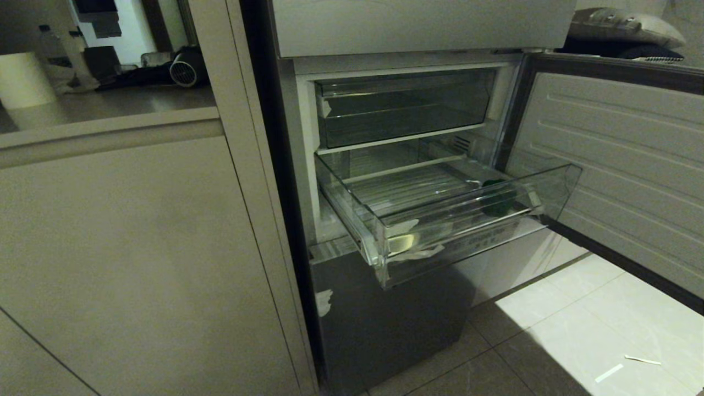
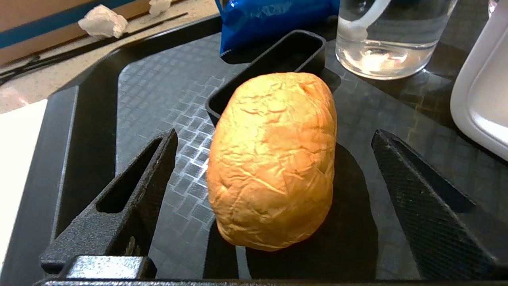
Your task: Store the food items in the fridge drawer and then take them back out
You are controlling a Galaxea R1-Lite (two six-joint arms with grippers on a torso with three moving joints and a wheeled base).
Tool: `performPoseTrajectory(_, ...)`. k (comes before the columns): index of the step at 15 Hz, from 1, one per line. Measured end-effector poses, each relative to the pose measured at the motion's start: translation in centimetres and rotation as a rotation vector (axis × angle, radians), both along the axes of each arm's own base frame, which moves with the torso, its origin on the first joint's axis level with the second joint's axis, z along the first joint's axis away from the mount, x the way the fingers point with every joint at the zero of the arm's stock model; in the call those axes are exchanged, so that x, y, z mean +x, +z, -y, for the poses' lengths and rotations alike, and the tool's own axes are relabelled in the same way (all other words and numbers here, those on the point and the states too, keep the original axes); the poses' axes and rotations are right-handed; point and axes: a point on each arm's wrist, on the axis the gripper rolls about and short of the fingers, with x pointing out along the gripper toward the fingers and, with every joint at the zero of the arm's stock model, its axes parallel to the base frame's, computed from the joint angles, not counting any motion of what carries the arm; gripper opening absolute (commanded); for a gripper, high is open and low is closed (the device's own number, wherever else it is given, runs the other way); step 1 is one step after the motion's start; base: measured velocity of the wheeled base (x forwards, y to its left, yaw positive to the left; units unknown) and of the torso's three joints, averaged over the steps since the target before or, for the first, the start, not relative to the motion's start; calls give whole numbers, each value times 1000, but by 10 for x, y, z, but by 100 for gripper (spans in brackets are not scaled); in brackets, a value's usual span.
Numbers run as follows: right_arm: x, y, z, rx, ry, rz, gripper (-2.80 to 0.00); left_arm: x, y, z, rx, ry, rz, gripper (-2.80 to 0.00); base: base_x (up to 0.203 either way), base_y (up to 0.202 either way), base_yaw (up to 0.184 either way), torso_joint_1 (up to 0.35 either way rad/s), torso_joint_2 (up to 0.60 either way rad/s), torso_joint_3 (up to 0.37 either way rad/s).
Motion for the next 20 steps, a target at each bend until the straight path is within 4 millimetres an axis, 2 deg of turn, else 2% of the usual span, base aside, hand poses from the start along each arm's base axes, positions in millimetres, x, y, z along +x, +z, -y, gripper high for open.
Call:
performPoseTrajectory(8,0,0,-2,5,1,1,-280,0,0,0,0,0,0,-280,0,0,0,0,0,0)
performPoseTrajectory(11,-1,12,-16,0,-2,3,-280,0,0,0,0,0,0,-280,0,0,0,0,0,0)
performPoseTrajectory(15,5,38,-62,28,23,13,-280,0,0,0,0,0,0,-280,0,0,0,0,0,0)
performPoseTrajectory(18,20,60,-119,45,127,32,-280,0,0,0,0,0,0,-280,0,0,0,0,0,0)
performPoseTrajectory(20,43,67,-164,68,243,39,-280,0,0,0,0,0,0,-280,0,0,0,0,0,0)
